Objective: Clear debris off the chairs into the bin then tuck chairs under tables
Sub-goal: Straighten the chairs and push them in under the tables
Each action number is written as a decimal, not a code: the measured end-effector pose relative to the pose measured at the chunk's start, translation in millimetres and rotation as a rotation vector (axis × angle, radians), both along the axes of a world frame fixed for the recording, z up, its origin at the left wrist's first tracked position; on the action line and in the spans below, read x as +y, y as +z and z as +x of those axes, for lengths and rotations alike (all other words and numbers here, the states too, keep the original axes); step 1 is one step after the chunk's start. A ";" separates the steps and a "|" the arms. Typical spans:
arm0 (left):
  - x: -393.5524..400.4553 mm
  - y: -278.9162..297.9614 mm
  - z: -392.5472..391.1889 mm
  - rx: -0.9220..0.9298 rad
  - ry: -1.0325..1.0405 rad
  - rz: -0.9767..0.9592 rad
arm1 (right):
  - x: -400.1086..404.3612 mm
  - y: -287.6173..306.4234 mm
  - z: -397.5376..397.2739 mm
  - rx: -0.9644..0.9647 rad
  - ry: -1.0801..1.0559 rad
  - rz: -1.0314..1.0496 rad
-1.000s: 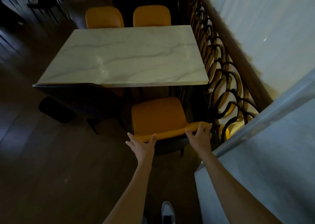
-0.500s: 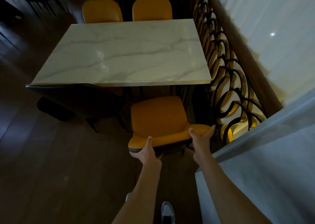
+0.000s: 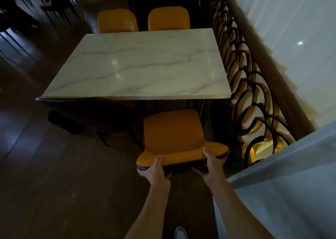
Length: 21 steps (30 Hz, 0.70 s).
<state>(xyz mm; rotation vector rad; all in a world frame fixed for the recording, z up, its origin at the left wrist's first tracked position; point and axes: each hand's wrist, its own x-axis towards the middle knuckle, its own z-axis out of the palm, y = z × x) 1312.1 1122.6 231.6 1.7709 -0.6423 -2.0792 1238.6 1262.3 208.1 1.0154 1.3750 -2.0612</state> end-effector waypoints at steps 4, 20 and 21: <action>-20.0 -1.3 -5.0 0.015 -0.016 -0.016 | -17.1 2.2 -1.7 0.015 -0.014 -0.027; -121.8 -10.2 -75.0 0.091 -0.143 -0.051 | -106.4 -4.6 -53.7 0.108 -0.095 -0.049; -128.0 -10.5 -81.8 0.096 -0.153 -0.048 | -111.3 -5.5 -59.2 0.126 -0.091 -0.053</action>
